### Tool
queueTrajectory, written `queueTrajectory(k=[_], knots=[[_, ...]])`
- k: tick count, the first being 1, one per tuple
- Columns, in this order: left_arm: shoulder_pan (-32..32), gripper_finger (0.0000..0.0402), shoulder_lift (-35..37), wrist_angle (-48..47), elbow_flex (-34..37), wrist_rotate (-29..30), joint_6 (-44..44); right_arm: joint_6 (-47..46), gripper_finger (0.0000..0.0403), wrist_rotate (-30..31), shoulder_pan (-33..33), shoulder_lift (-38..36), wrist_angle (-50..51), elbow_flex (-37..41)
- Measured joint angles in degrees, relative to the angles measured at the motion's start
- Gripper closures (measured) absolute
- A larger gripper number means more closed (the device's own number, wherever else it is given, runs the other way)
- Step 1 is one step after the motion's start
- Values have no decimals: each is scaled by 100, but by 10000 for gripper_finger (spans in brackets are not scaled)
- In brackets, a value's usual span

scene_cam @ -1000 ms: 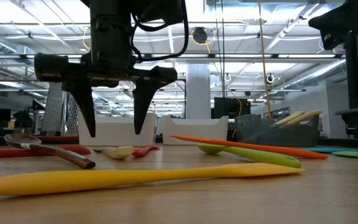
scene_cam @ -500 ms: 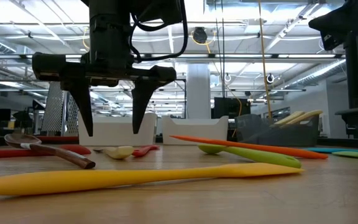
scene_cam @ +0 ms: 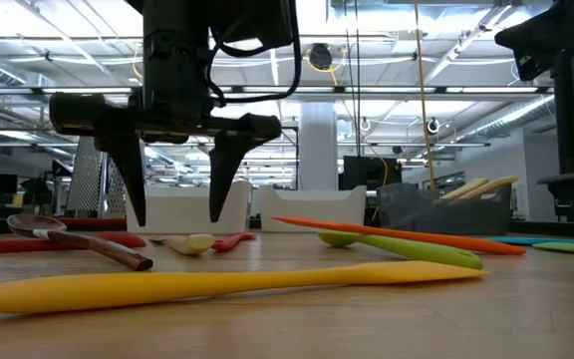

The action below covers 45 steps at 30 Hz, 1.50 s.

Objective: Pick & Place Kitchen Items
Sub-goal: Put the yellow knife into the black bin

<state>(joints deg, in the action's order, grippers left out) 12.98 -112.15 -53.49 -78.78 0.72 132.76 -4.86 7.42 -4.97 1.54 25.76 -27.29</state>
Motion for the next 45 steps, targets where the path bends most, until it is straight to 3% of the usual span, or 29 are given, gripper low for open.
queueTrajectory(k=[6, 21, 29, 38, 41, 45], knots=[[-81, 110, -5, -118, 0, 258, 1, 0, 399, 0, 0, 0, -6, 0], [-263, 110, -39, -174, 105, 182, -137, -2, 399, 0, 0, 0, -3, 0], [-268, 110, -22, 763, 566, 148, -128, -7, 399, 0, 2, 2, -19, 0], [-300, 111, -3, 779, 713, 21, -25, -68, 399, -1, 0, 0, -20, 0], [-347, 126, -12, 773, 717, -26, -95, -68, 399, 0, 0, 0, -22, 0], [-404, 175, -16, 732, 723, -84, -228, -69, 399, 0, 0, 0, -22, 0]])
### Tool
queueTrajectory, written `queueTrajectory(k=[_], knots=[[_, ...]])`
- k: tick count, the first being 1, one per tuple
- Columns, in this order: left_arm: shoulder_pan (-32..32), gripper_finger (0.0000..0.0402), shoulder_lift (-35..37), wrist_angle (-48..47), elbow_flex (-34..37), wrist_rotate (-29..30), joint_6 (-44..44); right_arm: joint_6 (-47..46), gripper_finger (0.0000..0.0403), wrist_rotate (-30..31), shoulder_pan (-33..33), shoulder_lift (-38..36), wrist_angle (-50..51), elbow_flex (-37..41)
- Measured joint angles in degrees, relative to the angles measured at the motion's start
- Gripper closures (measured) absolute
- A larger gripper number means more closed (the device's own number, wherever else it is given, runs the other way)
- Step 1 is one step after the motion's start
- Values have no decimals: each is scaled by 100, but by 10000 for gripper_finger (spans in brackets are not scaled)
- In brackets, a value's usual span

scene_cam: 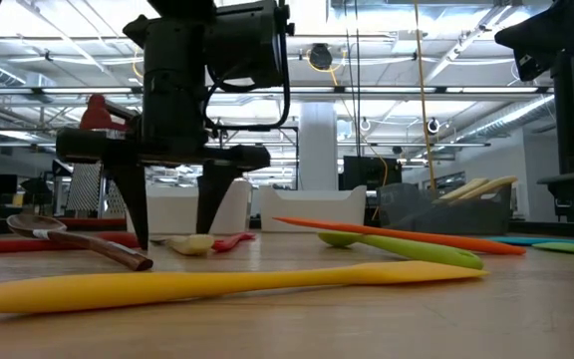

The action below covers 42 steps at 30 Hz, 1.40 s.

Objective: Pick & Place Kitchen Items
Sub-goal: Put the yellow knife into the black bin

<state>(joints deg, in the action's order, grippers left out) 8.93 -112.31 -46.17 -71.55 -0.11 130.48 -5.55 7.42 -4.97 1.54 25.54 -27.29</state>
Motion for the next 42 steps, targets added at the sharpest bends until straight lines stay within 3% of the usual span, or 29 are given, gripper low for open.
queueTrajectory(k=[10, 15, 42], knots=[[-7, 322, -9, -55, 7, 137, -33, -85, 399, 0, 0, 0, 1, 0], [-6, 376, -13, -57, 9, 240, 87, -85, 399, 0, 0, 0, 2, 0], [286, 374, 127, -121, 22, 705, 456, -83, 399, 2, 2, 0, 2, 0]])
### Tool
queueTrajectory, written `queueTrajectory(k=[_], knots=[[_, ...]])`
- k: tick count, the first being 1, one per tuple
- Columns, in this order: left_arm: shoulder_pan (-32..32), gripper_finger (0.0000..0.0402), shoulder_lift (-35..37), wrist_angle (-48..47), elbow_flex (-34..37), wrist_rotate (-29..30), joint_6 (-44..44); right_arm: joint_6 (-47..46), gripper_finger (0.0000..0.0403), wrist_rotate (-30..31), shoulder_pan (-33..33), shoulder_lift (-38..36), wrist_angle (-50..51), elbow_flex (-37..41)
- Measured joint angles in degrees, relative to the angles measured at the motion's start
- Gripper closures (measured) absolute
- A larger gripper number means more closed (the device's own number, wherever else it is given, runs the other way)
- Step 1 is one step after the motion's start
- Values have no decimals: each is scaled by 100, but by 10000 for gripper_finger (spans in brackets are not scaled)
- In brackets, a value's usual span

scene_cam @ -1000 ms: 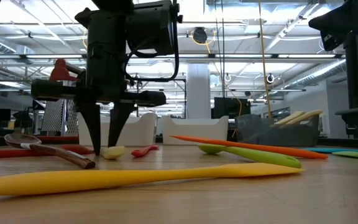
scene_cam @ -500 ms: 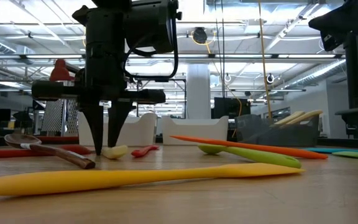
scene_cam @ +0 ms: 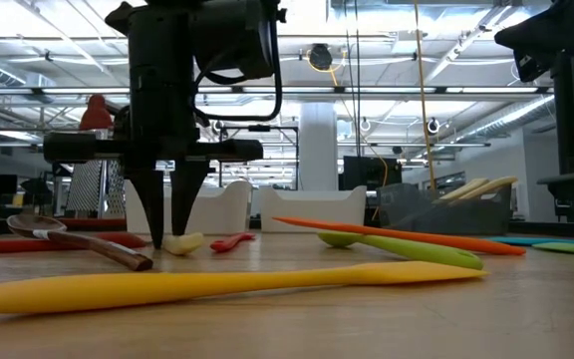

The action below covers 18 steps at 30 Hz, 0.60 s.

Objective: Pick & Place Kitchen Items
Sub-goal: Put the yellow knife into the black bin

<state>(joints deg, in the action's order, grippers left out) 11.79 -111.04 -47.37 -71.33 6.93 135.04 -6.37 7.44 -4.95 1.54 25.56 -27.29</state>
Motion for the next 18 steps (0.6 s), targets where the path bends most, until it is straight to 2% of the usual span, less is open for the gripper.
queueTrajectory(k=[18], knots=[[0, 368, 9, 81, -2, 109, -28, 0, 399, 0, -1, 2, -2, 0]])
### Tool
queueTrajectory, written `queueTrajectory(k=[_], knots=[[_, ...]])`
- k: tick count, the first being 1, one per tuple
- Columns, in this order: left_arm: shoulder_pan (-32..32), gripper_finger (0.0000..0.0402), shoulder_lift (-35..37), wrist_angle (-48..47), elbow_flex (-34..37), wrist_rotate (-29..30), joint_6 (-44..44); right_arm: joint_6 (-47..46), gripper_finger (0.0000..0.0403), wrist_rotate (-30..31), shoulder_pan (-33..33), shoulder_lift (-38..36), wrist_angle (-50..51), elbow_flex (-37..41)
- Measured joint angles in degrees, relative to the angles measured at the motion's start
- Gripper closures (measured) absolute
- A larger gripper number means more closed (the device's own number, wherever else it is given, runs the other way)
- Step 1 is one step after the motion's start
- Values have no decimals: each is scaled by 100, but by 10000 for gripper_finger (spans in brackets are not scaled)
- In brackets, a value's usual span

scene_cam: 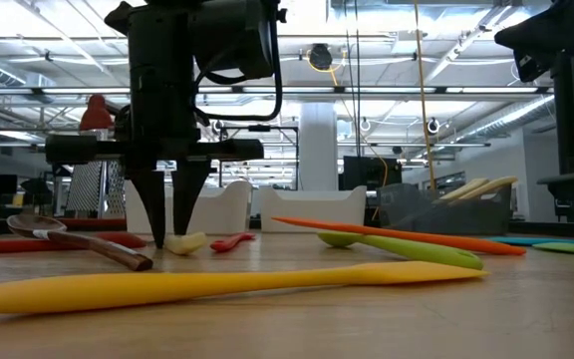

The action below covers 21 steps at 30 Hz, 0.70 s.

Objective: Pick & Place Kitchen Items
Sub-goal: Put the yellow knife into the black bin

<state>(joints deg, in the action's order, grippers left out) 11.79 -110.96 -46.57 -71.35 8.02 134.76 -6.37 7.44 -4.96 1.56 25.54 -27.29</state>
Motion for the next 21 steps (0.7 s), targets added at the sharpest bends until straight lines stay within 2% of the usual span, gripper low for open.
queueTrajectory(k=[21], knots=[[27, 368, 203, -140, -4, 263, 33, 0, 399, 0, 1, 0, 0, 0]])
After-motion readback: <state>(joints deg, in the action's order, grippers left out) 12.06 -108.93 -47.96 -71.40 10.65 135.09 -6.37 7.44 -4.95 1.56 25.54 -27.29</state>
